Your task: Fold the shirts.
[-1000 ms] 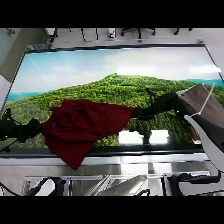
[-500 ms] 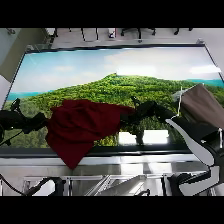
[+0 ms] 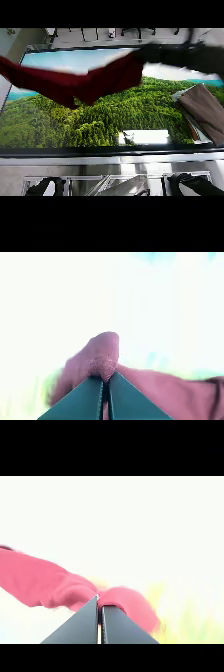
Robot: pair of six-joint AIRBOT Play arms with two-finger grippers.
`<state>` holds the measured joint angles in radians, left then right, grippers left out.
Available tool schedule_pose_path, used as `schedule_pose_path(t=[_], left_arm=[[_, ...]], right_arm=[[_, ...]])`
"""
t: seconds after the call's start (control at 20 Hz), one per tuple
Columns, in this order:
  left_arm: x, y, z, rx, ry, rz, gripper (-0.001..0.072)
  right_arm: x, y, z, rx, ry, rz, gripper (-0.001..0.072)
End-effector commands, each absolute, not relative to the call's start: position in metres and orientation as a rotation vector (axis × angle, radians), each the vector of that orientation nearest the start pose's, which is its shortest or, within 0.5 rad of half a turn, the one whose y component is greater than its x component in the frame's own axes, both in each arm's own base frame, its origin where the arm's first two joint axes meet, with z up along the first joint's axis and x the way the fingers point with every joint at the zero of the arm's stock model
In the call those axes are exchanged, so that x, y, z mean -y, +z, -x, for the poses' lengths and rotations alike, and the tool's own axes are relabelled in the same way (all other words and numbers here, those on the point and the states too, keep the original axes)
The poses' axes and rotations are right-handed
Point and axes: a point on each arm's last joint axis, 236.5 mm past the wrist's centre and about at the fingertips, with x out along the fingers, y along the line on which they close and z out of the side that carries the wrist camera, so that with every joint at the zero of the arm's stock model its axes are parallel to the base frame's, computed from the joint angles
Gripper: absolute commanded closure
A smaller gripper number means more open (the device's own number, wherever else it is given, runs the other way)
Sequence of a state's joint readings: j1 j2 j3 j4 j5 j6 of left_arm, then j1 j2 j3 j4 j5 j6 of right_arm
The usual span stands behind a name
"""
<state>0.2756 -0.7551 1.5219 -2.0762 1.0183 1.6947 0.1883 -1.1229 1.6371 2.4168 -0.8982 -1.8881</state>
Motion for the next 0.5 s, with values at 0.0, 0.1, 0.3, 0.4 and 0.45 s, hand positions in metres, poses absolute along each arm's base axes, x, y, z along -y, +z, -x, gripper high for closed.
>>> schedule_pose_path(t=[0.0, 0.1, 0.3, 0.4, 0.45], left_arm=[[0.050, 0.580, -0.178, 0.316, -0.183, 0.111, 0.0697], [0.061, 0.604, -0.142, 0.382, -0.186, 0.081, 0.0697], [0.064, 0.579, -0.166, 0.215, -0.196, 0.085, 0.0697], [0.053, 0.552, -0.206, 0.101, -0.197, 0.123, 0.0697], [0.047, 0.533, -0.231, 0.035, -0.205, 0.155, 0.0696]], right_arm=[[-0.151, 0.561, -0.256, 0.228, 0.653, -0.050, 0.0693], [-0.131, 0.591, -0.211, 0.340, 0.578, 0.029, 0.0693], [-0.128, 0.579, -0.210, 0.294, 0.558, 0.074, 0.0693], [-0.136, 0.555, -0.246, 0.196, 0.573, 0.074, 0.0693], [-0.141, 0.537, -0.271, 0.123, 0.582, 0.060, 0.0693]])
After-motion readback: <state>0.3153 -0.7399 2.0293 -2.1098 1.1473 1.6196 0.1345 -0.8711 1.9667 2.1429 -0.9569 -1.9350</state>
